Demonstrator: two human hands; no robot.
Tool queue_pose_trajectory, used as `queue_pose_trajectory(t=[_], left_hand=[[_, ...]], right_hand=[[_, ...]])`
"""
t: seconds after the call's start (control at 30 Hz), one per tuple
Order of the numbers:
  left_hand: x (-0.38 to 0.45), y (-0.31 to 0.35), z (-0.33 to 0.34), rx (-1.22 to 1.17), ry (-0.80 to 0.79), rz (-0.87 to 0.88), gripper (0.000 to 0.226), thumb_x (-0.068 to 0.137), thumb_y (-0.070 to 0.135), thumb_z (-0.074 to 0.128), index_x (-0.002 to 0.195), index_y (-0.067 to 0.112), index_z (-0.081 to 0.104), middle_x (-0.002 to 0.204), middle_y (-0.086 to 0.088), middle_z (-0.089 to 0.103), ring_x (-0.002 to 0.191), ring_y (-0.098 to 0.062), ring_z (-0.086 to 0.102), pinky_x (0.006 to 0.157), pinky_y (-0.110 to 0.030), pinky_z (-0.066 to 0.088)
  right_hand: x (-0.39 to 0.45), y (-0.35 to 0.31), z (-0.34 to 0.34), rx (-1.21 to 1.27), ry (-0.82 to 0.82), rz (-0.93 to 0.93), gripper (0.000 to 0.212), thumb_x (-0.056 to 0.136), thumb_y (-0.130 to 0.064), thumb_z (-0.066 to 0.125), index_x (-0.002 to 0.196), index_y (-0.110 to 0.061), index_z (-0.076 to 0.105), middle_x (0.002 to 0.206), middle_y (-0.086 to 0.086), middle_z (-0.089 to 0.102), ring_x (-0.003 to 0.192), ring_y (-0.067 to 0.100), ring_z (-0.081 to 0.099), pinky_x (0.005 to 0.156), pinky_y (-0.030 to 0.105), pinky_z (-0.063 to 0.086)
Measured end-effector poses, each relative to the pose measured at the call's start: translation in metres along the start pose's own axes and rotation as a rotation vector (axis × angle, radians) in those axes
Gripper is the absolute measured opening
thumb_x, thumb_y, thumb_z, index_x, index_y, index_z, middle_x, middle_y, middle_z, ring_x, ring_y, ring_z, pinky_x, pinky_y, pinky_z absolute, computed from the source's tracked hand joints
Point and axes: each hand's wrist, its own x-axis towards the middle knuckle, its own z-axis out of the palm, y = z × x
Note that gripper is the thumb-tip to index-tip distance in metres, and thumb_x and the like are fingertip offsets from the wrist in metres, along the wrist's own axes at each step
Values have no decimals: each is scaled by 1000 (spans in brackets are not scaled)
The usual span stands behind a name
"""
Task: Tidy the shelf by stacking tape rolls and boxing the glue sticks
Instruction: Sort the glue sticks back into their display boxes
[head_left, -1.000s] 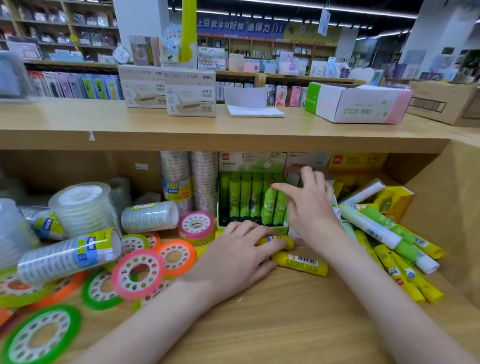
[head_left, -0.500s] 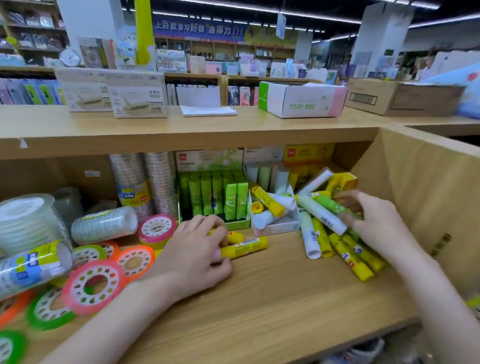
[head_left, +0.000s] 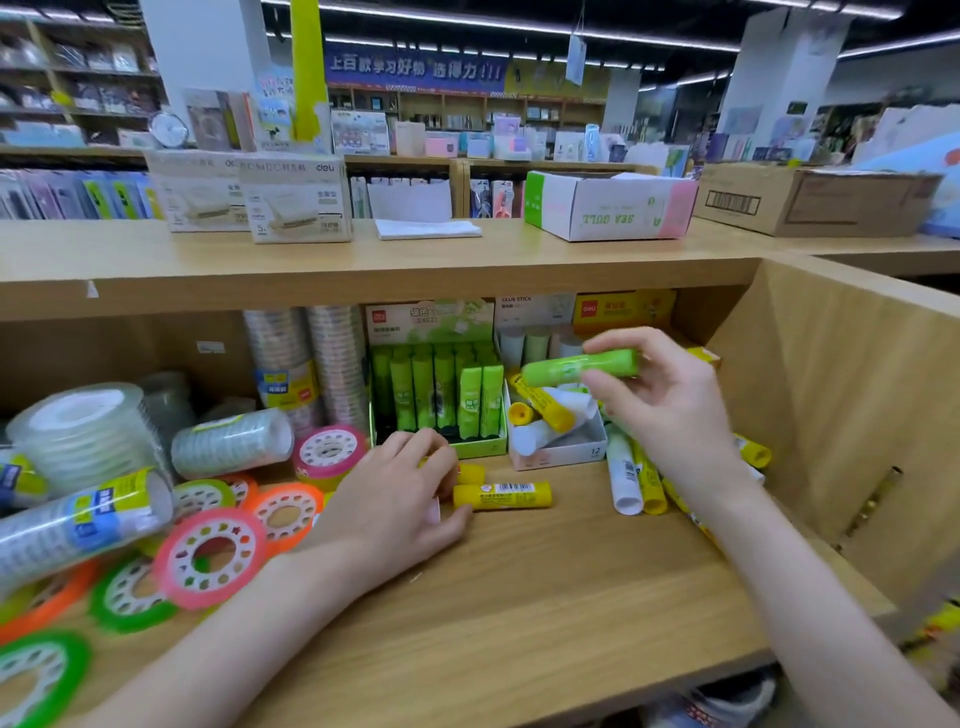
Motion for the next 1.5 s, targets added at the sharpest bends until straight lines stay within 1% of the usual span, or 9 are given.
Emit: queue_pose_trajectory(t=[0.17,0.4,0.53,0.63,0.83,0.93,1.17,1.33,1.5], left_hand=[[1,-1,1,13,-26,-6,39,76,53,45,105,28,55,101,5,58,85,-19,57,68,-34,53],[1,-3,-1,-107,-29,-97,31,74,51,44,84,25,58,98,6,58,87,-19,54,73,-36,50],[2,-3,-1,-122,-73,-117,33,76,52,41,86,25,56,99,7,57,91,-19,50,78,-39,47],[3,-2,-1,-111,-96,-125,36,76,53,37,88,25,55,101,7,55,95,-20,49,82,-39,44],[4,0,-4,-66,-136,-164,46,71,61,29,96,30,52,110,12,50,111,-17,39,95,-32,24],[3,-1,-4,-64,-211,-185,54,67,64,21,102,33,46,118,14,42,116,-14,32,97,-30,21],[3,-1,-6,-83,-214,-202,57,66,62,18,104,31,46,117,11,42,106,-15,42,96,-30,29],[4,1,-6,-41,-231,-217,49,74,61,28,107,28,44,114,10,42,107,-16,41,96,-29,29],[5,2,-7,-34,-238,-230,56,76,62,30,118,28,42,117,9,42,110,-15,40,98,-30,29]], right_hand=[[23,5,48,-206,-124,-135,40,76,-6,73,92,-26,42,79,0,57,66,13,57,60,20,49],[32,25,56,-521,-249,-240,22,81,-12,68,99,-12,57,75,-13,44,68,2,46,65,15,32],[26,19,52,-160,-191,-173,26,89,-13,56,108,-22,40,93,-10,51,86,14,57,76,28,47],[29,12,46,14,-202,-56,23,92,-20,40,112,-28,31,102,9,49,71,20,63,67,40,53],[41,14,44,-509,-242,-261,32,77,-18,73,88,-14,43,75,-6,46,64,-7,46,60,7,34],[39,16,54,-491,-302,-286,19,72,-14,77,80,-12,60,89,-1,44,70,-5,49,67,2,37],[40,21,78,-526,-363,-247,35,78,-7,70,109,-8,53,89,-3,49,59,-2,51,62,7,35],[37,21,93,-526,-295,-223,43,78,-14,72,94,-17,33,75,-5,45,54,6,45,56,19,32],[37,24,97,-683,-301,-349,25,81,-17,69,94,-6,51,79,2,53,77,16,36,66,30,36]])
